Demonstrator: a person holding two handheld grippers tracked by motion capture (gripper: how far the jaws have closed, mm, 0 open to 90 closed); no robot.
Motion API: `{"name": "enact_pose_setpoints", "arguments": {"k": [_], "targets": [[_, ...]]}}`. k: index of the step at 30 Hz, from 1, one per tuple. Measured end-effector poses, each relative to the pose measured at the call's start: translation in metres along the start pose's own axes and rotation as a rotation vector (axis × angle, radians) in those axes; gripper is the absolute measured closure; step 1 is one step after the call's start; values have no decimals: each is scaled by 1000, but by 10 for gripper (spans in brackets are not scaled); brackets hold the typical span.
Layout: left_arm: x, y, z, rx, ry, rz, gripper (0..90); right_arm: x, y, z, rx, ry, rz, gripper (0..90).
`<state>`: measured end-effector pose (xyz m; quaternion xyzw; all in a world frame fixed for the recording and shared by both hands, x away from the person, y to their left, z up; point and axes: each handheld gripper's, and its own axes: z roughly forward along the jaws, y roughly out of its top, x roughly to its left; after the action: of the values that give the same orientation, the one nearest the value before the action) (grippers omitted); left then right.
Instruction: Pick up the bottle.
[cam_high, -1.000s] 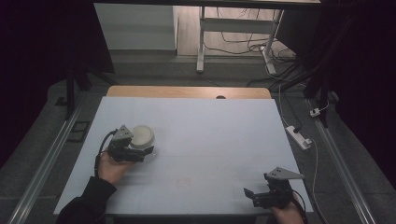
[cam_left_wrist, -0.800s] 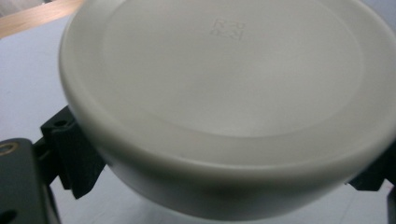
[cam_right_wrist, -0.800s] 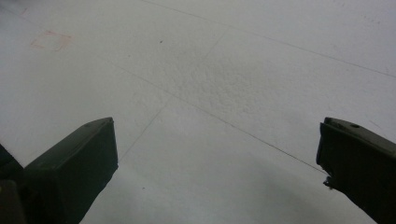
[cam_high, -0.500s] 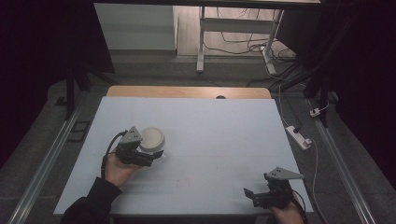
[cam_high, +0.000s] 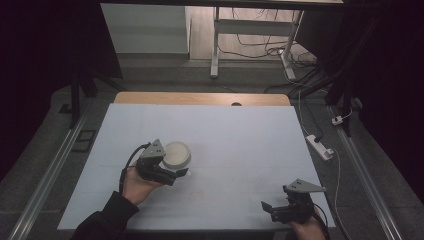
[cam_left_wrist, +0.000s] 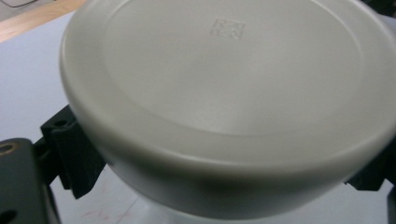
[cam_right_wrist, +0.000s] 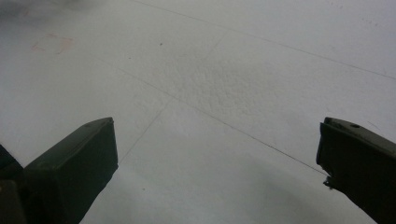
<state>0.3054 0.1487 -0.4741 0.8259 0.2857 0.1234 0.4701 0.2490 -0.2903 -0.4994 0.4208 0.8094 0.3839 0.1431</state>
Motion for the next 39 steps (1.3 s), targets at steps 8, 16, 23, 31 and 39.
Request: {"name": "enact_pose_setpoints", "arguments": {"k": [8, 16, 23, 31, 39], "targets": [[-16, 6, 9, 13, -61, 28, 73, 0, 0, -1, -4, 3, 0, 0], [-24, 9, 12, 9, -91, 42, 73, 0, 0, -1, -8, 6, 0, 0], [-25, 9, 12, 10, -94, 42, 73, 0, 0, -1, -7, 5, -5, 0], [-25, 9, 13, 12, -94, 47, 73, 1, 5, -7, -72, -11, -15, 0], [-27, 10, 15, 13, -98, 52, 73, 7, 13, -7, -86, 10, -31, 0]]}}
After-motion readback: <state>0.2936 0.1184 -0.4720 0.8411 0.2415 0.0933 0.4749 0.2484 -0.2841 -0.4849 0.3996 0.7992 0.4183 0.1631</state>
